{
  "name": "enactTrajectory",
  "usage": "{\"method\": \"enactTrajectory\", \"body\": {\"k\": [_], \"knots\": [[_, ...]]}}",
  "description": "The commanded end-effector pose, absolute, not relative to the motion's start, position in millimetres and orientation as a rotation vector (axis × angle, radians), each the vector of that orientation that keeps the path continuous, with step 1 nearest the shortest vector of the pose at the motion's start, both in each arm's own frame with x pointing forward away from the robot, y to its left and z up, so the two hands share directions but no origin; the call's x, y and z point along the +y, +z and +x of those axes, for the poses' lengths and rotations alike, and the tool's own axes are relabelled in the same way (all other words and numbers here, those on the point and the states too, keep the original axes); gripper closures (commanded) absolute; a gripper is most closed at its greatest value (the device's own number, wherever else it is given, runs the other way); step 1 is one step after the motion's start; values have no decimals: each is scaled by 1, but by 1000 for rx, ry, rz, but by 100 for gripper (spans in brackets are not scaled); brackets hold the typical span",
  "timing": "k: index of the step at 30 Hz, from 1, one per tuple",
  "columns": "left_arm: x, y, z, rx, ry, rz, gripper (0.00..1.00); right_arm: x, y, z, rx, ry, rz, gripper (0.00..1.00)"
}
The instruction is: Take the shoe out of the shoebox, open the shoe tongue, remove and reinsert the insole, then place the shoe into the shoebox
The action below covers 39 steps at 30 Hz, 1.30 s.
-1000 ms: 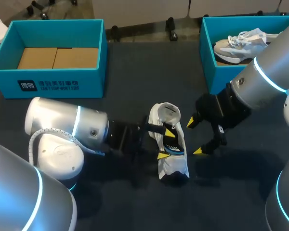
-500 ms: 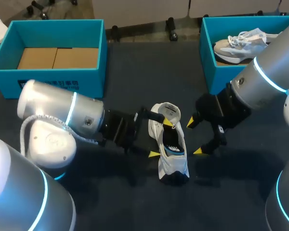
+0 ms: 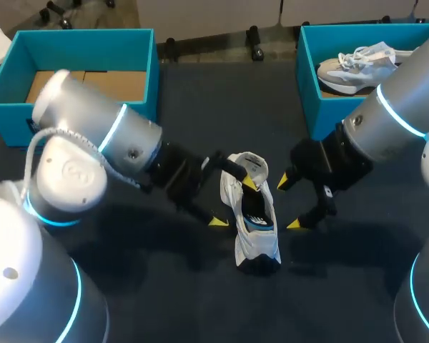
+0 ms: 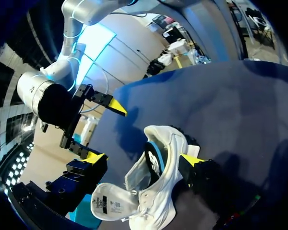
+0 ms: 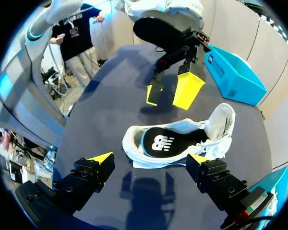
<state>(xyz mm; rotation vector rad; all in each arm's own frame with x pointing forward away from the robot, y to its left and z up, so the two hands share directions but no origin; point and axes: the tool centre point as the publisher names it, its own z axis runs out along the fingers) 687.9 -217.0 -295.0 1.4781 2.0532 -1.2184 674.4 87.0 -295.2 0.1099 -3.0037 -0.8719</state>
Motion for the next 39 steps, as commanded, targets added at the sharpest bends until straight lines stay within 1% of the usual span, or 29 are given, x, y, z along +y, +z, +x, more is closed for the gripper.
{"method": "enactTrajectory", "body": {"k": [1,10,13,26,36,39], "knots": [[-215,-286,691,2141,-1126,1658,0,76,-291,674,-3007,-872,88,0],[-213,-283,691,2159,-1038,1782,0,47,-279,675,-3008,-834,18,0],[-218,-279,694,2172,-1069,1678,0,37,-274,676,-3010,-822,-18,0],[-218,-279,694,2172,-1069,1678,0,-13,-240,682,-2994,-792,-107,0],[-218,-279,694,2172,-1069,1678,0,-53,-212,690,-3004,-721,-37,0],[-222,-280,697,2177,-981,1787,0,-63,-203,693,-3004,-695,-26,0]]}}
